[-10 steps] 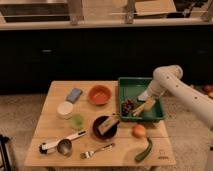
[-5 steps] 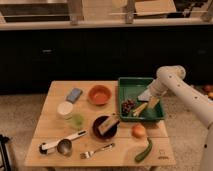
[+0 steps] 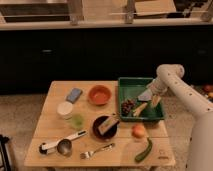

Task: Place towel in paper cup

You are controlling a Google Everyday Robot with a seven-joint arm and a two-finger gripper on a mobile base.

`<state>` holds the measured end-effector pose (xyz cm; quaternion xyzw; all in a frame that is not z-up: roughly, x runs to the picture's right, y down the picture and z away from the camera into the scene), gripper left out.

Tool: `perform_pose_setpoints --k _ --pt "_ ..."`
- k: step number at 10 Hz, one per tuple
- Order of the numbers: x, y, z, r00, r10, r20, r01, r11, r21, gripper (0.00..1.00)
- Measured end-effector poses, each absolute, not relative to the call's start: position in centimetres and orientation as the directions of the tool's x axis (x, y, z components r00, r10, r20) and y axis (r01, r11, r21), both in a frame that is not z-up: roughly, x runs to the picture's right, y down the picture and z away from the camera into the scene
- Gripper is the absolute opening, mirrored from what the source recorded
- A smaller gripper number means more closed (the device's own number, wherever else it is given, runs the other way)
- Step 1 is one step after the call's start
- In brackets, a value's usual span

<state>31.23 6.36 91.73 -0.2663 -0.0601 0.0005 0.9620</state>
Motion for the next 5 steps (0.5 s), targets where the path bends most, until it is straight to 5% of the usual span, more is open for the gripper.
perform_pose_setpoints --k 5 --pt "32.3 5.4 94.6 0.992 0.0 0.129 0.063 0.874 -0.481 0.8"
